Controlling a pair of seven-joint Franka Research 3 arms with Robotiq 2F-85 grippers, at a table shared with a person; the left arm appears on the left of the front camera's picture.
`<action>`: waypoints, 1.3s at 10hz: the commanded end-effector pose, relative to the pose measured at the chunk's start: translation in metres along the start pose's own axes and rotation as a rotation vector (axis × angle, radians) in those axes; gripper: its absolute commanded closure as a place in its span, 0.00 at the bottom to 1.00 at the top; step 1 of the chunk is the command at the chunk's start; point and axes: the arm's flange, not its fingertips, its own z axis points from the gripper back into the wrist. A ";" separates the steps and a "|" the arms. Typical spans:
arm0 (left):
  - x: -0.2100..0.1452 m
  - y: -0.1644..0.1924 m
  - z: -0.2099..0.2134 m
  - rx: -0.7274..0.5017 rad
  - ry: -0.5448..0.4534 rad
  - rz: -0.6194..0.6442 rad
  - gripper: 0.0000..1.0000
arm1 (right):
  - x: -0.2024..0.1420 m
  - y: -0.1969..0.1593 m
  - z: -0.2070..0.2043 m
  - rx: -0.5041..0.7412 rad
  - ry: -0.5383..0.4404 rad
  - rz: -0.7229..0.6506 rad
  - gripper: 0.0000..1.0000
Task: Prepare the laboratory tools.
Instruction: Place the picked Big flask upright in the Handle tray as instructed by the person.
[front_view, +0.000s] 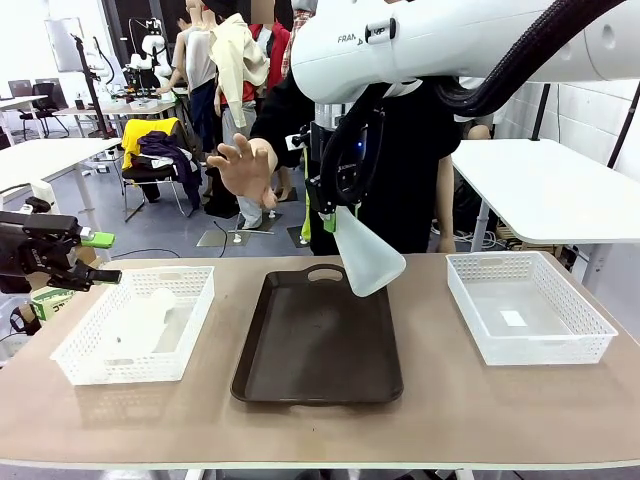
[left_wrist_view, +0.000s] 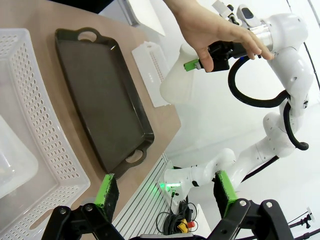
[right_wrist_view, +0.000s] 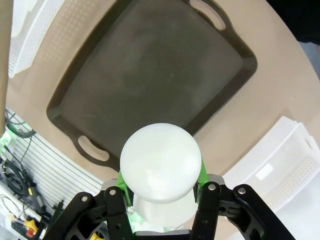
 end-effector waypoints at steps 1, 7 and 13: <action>0.000 0.000 0.001 -0.019 -0.012 -0.008 0.00 | 0.000 0.000 0.002 -0.005 -0.002 0.003 1.00; 0.000 0.000 0.001 -0.019 -0.012 -0.008 0.00 | 0.000 0.000 0.002 -0.005 -0.002 0.003 1.00; 0.000 0.000 0.001 -0.019 -0.012 -0.008 0.00 | 0.000 0.000 0.002 -0.005 -0.002 0.003 1.00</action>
